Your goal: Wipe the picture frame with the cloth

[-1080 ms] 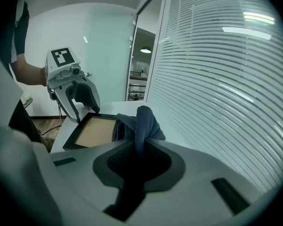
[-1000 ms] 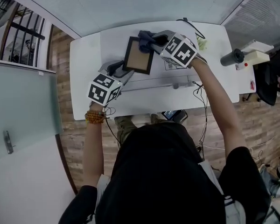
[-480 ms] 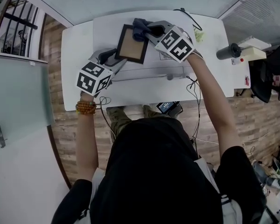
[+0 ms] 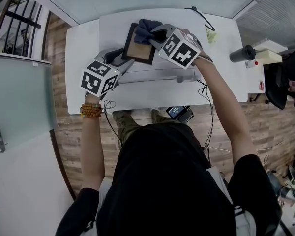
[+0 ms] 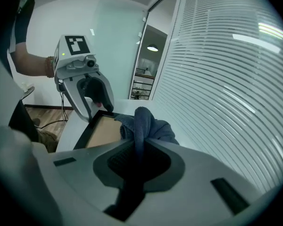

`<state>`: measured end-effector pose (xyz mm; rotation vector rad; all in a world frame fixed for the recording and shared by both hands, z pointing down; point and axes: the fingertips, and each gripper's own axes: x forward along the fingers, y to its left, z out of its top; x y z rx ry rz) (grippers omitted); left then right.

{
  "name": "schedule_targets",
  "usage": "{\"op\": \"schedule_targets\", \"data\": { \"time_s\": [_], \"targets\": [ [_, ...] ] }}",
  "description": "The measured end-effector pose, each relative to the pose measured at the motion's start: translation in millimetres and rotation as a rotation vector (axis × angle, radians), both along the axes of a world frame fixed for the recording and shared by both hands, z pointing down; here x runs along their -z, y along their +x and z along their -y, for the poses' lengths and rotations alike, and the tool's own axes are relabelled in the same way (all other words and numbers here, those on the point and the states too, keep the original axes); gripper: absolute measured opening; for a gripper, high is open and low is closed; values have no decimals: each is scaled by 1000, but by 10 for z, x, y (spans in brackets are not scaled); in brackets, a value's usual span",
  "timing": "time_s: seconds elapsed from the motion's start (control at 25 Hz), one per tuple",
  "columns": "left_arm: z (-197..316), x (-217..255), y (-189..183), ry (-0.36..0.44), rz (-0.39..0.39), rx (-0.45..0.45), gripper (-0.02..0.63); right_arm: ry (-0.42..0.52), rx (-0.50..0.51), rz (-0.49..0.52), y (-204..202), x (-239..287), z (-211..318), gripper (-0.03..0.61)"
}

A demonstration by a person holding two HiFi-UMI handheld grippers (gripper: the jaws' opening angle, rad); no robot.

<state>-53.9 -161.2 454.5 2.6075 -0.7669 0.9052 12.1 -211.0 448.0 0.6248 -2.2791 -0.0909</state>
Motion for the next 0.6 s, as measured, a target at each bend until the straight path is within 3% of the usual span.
{"op": "schedule_targets", "data": {
  "time_s": [0.2, 0.6],
  "targets": [
    [17, -11, 0, -35, 15, 30, 218, 43, 65, -102, -147, -27, -234, 28],
    [-42, -40, 20, -60, 14, 60, 218, 77, 138, -95, -312, -56, -712, 28]
  ]
}}
